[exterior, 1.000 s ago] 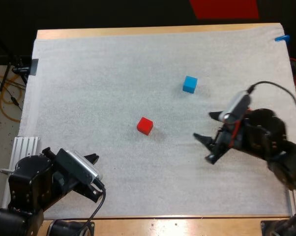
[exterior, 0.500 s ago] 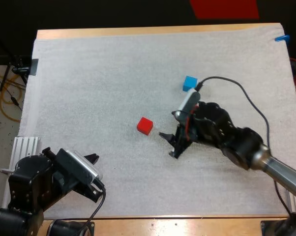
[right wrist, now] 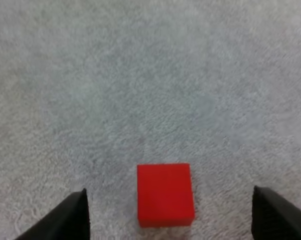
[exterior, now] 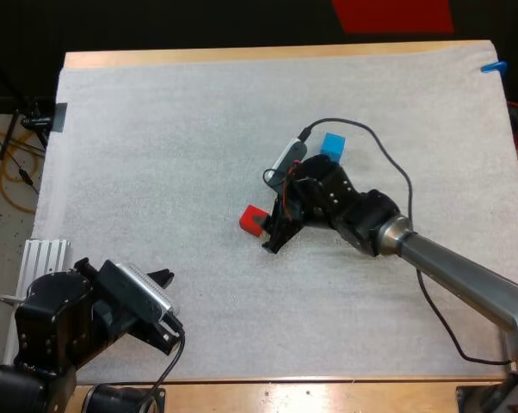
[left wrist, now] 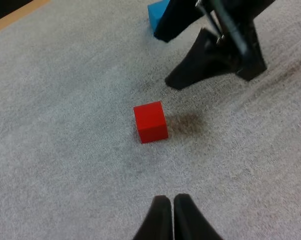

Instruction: Stack red cube on blue cube

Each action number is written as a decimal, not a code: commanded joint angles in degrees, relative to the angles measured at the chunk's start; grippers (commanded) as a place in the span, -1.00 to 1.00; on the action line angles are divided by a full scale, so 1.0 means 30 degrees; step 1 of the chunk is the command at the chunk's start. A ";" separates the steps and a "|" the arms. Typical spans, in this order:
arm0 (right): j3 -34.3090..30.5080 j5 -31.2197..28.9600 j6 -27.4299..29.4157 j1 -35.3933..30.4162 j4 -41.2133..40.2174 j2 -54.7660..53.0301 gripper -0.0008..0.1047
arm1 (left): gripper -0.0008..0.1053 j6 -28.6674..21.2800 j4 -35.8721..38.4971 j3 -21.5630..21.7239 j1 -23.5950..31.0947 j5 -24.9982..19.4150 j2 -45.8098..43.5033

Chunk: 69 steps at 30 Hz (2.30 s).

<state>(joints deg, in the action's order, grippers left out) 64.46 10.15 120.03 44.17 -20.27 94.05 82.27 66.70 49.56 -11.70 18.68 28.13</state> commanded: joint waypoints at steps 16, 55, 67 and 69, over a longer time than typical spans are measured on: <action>0.0674 -0.1853 0.0046 0.0826 0.2689 0.3301 0.26 | -0.98 0.0478 -0.0022 0.0037 -0.0038 0.0150 -0.0105; 0.3857 -0.4343 -0.0904 0.0407 -0.0633 0.3065 -0.48 | -0.98 0.0425 0.0529 0.0037 -0.0038 0.0309 -0.0105; 0.5476 -0.5748 -0.1418 -0.3163 -0.2916 0.1572 -0.48 | -0.98 0.0361 0.0529 0.0037 -0.0038 0.0740 0.0055; 0.5694 -0.5783 -0.1465 -0.3822 -0.2911 0.1643 -0.48 | -0.98 0.0361 0.0529 0.0037 -0.0038 0.0737 0.0055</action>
<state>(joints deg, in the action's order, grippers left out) 80.90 -7.03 115.65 33.05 -28.52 99.07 82.94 68.44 49.56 -11.70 20.09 28.13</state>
